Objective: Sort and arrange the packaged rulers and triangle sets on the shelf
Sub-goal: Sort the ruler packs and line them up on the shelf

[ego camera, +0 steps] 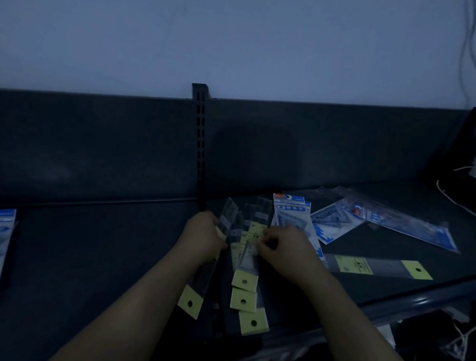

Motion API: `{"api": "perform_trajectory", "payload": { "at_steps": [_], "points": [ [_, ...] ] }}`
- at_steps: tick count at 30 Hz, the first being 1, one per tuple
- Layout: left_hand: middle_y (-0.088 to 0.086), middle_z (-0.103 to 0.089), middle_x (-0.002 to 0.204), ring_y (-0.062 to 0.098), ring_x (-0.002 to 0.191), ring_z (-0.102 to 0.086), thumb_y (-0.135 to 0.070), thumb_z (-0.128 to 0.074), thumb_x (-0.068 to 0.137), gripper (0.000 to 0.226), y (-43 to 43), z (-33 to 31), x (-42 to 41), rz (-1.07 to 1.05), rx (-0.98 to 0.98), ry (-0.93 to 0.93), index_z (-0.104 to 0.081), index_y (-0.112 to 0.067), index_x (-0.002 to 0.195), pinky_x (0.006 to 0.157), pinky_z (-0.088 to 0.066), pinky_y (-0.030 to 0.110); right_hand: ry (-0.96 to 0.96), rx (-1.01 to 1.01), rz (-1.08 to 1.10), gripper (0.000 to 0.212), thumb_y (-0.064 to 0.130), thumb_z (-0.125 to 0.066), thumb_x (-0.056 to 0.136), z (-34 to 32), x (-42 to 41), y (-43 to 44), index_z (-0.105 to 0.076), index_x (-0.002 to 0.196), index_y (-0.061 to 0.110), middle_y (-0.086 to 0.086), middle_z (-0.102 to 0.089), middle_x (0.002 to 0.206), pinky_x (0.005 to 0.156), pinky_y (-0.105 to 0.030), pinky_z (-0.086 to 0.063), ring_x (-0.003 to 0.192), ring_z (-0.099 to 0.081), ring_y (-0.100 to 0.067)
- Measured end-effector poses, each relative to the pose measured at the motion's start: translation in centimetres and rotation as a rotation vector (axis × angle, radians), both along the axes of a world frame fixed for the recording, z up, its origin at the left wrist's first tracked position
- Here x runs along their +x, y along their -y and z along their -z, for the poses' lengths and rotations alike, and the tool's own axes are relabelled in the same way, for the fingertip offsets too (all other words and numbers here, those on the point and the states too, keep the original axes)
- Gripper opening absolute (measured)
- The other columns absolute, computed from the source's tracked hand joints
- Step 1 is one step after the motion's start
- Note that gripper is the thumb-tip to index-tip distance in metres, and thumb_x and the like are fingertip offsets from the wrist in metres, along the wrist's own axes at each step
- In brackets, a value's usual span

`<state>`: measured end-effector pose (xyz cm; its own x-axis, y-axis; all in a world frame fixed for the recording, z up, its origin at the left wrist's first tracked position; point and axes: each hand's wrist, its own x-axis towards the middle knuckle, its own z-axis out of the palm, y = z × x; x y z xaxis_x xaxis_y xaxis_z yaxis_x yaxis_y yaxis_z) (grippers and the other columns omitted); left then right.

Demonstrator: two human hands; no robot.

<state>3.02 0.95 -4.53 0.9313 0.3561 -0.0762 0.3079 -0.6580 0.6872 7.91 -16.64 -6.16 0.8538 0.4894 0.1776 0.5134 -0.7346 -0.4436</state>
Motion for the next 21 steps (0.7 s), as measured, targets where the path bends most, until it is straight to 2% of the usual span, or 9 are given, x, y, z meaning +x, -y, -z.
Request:
{"api": "perform_trajectory", "payload": {
  "at_steps": [2,4,6,8,11,14,16,19,21],
  "points": [
    [0.007,-0.062,0.101,0.015,0.084,-0.055,-0.014,-0.075,0.076,0.026,0.1,-0.1,-0.2,0.004,-0.019,0.009,-0.054,-0.010,0.091,0.049,-0.037,0.018,0.035,-0.049,0.022,0.038,0.047,-0.063,0.083,-0.2,-0.2,-0.2,-0.065,0.083,0.010,-0.006,-0.064,0.093,0.087,-0.033,-0.042,0.090,-0.056,-0.021],
    [0.005,-0.062,0.097,0.015,0.084,-0.058,-0.016,-0.078,0.073,0.028,0.1,-0.2,-0.6,0.017,-0.056,0.003,-0.057,-0.010,0.091,0.052,-0.043,0.020,0.033,-0.162,-0.033,0.051,0.058,-0.059,0.082,0.2,-0.5,-0.6,-0.064,0.108,0.015,-0.007,-0.059,0.121,0.100,-0.035,-0.035,0.116,-0.049,-0.023],
    [0.003,-0.064,0.094,0.015,0.085,-0.061,-0.016,-0.081,0.069,0.032,0.0,0.0,-1.3,0.021,-0.112,-0.007,-0.060,-0.009,0.093,0.061,-0.050,0.024,0.009,-0.248,-0.080,0.064,0.061,-0.050,0.086,0.5,-0.9,-0.7,-0.048,0.136,0.021,-0.002,-0.037,0.150,0.115,-0.040,-0.019,0.140,-0.027,-0.022],
    [-0.001,-0.066,0.091,0.011,0.082,-0.063,-0.011,-0.081,0.068,0.032,-0.2,0.3,-2.2,0.008,-0.178,-0.005,-0.061,-0.013,0.093,0.065,-0.053,0.025,-0.012,-0.239,-0.120,0.062,0.056,-0.046,0.091,0.6,-1.3,-0.6,-0.038,0.144,0.025,0.004,-0.026,0.156,0.119,-0.041,-0.008,0.146,-0.013,-0.019],
    [-0.001,-0.067,0.092,0.011,0.083,-0.063,-0.008,-0.081,0.067,0.034,-0.4,0.5,-2.8,-0.034,-0.223,0.033,-0.060,-0.017,0.092,0.073,-0.056,0.030,-0.036,-0.191,-0.198,0.053,0.046,-0.044,0.096,0.5,-2.4,-0.8,-0.037,0.144,0.026,0.007,-0.027,0.155,0.118,-0.038,-0.002,0.147,-0.007,-0.015],
    [-0.001,-0.064,0.087,0.011,0.076,-0.062,-0.009,-0.082,0.068,0.029,-0.5,0.3,-2.9,-0.087,-0.292,0.053,-0.060,-0.018,0.085,0.065,-0.054,0.027,-0.069,-0.100,-0.299,0.045,0.034,-0.045,0.098,0.5,-3.4,-1.3,-0.040,0.143,0.025,0.007,-0.033,0.153,0.119,-0.038,-0.006,0.146,-0.009,-0.014],
    [0.003,-0.066,0.090,0.015,0.079,-0.064,-0.008,-0.081,0.069,0.031,-0.7,0.4,-2.9,-0.115,-0.350,0.046,-0.061,-0.014,0.090,0.068,-0.056,0.030,-0.131,-0.017,-0.340,0.044,0.027,-0.048,0.098,0.6,-3.9,-1.4,-0.042,0.141,0.030,0.012,-0.037,0.150,0.119,-0.040,-0.008,0.146,-0.010,-0.012],
    [0.006,-0.066,0.094,0.019,0.083,-0.065,-0.006,-0.080,0.069,0.033,-0.8,0.6,-3.2,-0.131,-0.386,0.031,-0.056,-0.016,0.090,0.070,-0.056,0.032,-0.157,0.030,-0.351,0.044,0.024,-0.052,0.095,0.6,-4.2,-1.3,-0.045,0.137,0.036,0.016,-0.040,0.147,0.120,-0.037,-0.007,0.145,-0.014,-0.009],
    [0.005,-0.066,0.094,0.019,0.082,-0.065,-0.005,-0.080,0.068,0.036,-0.7,0.6,-3.3,-0.123,-0.366,0.022,-0.057,-0.015,0.094,0.069,-0.057,0.032,-0.161,0.081,-0.325,0.041,0.024,-0.057,0.093,0.3,-4.2,-1.4,-0.051,0.132,0.035,0.015,-0.044,0.144,0.119,-0.033,-0.014,0.143,-0.019,-0.008]
  ]
}}
